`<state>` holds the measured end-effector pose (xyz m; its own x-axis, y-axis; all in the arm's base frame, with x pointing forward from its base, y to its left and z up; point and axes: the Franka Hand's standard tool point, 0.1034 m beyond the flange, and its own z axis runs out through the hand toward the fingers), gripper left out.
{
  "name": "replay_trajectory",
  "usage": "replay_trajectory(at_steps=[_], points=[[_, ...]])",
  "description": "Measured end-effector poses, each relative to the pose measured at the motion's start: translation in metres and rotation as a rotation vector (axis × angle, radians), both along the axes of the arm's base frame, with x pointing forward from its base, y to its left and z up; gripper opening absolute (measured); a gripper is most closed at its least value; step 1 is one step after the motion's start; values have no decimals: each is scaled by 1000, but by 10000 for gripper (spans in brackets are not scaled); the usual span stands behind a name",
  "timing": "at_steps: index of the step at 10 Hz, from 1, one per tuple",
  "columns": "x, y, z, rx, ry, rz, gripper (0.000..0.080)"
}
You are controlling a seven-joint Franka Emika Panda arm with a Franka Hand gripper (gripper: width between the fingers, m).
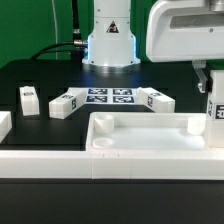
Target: Assemble desk
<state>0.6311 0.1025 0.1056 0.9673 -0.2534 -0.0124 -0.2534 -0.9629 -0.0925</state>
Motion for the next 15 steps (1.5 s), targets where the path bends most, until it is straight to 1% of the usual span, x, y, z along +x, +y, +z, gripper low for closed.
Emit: replay_trajectory(at_steps=[1, 4, 6, 9, 13, 14, 15], points=[[0, 0, 0, 4, 0, -91, 289], [0, 0, 0, 45, 26, -424, 291], [-1, 2, -1, 52, 43, -558, 291], [-1, 5, -1, 81, 84, -823, 291], [-1, 7, -1, 83, 111, -962, 292], [-1, 7, -2, 83, 107, -922, 459], [-1, 7, -2, 83, 107, -922, 604]])
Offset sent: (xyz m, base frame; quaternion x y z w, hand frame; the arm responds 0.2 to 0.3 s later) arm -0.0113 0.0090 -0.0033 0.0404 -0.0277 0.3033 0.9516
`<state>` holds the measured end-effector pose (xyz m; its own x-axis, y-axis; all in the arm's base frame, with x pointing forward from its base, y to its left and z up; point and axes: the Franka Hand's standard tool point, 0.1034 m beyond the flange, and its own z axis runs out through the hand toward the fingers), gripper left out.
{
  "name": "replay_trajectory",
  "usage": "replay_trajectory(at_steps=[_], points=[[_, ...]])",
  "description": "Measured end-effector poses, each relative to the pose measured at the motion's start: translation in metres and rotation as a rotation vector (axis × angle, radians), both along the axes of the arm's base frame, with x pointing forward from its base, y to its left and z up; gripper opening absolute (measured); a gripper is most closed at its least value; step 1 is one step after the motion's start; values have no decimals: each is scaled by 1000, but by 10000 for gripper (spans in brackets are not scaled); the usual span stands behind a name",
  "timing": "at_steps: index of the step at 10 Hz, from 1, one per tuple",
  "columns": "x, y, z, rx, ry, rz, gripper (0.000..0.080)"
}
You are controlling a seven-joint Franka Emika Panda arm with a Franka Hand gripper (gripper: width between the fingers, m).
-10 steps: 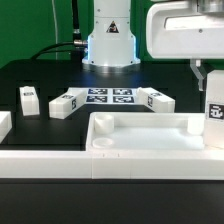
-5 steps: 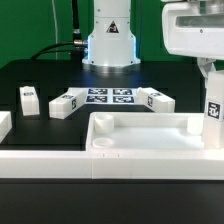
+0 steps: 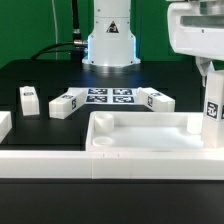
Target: Assemble desk
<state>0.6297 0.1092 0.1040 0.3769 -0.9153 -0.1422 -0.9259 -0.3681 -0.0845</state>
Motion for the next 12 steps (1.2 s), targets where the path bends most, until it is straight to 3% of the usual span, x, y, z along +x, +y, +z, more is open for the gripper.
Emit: replay_trajectory(at_steps=[1, 6, 9, 12], points=[[-1, 0, 0, -5, -1, 84, 636], [-1, 1, 0, -12, -64, 465, 649], [-2, -3, -1, -80, -78, 789, 649], [0, -3, 1, -103, -109, 1073, 649]])
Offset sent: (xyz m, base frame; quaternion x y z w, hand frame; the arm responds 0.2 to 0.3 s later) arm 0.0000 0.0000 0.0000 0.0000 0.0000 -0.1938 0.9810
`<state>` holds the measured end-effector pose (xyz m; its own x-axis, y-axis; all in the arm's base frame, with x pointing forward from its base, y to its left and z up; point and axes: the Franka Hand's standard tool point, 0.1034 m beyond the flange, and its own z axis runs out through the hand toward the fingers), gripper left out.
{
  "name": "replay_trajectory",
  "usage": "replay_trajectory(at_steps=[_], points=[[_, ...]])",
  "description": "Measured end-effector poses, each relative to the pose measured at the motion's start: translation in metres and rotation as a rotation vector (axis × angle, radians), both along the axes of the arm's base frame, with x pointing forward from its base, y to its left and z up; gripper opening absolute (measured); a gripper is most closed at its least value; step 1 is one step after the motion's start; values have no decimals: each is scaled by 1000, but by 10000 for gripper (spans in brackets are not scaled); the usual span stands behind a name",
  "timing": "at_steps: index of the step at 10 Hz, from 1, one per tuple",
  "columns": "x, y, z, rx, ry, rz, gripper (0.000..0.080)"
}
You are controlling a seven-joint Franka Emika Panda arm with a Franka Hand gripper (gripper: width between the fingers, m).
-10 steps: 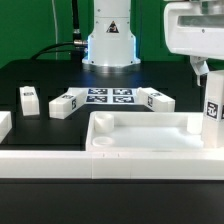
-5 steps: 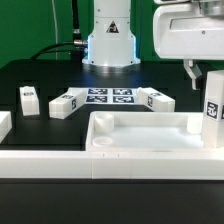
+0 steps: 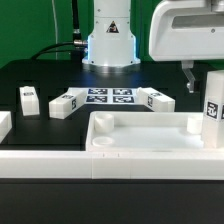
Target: Assemble desk
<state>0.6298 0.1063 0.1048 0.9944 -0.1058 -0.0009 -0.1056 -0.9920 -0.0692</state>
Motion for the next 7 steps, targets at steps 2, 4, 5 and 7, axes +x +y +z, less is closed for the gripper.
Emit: replay_trajectory(at_steps=[2, 4, 5, 7], points=[[2, -1, 0, -17, -15, 195, 649], [4, -3, 2, -34, -28, 368, 649], [5, -4, 2, -38, -34, 451, 649], [5, -4, 2, -38, -33, 449, 392]])
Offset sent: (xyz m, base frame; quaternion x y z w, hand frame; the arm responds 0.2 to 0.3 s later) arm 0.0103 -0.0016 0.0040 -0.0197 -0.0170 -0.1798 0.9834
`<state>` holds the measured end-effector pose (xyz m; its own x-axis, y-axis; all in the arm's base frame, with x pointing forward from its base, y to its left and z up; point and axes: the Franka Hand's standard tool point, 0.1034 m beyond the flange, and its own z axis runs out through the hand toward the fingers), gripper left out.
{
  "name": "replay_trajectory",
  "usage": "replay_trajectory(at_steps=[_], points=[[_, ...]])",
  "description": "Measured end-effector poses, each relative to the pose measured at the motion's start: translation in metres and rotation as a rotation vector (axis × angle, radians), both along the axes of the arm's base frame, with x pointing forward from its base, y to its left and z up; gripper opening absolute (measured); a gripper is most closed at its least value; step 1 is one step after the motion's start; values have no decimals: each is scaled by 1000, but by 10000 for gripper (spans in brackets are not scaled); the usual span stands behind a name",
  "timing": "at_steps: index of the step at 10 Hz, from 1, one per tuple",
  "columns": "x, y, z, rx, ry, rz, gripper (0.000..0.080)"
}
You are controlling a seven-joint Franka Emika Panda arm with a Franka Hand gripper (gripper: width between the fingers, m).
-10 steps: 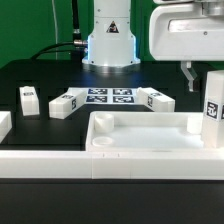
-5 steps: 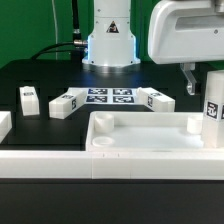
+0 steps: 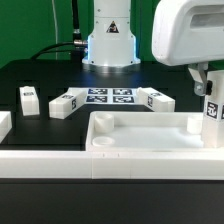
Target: Assemble desk
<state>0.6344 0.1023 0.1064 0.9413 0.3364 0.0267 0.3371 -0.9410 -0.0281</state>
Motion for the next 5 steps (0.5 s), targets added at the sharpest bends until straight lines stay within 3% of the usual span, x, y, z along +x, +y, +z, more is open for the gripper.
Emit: replay_trajectory(at_steps=[1, 2, 5], points=[[0, 0, 0, 0, 0, 0, 392], [0, 0, 0, 0, 0, 0, 288], [0, 0, 0, 4, 0, -29, 288]])
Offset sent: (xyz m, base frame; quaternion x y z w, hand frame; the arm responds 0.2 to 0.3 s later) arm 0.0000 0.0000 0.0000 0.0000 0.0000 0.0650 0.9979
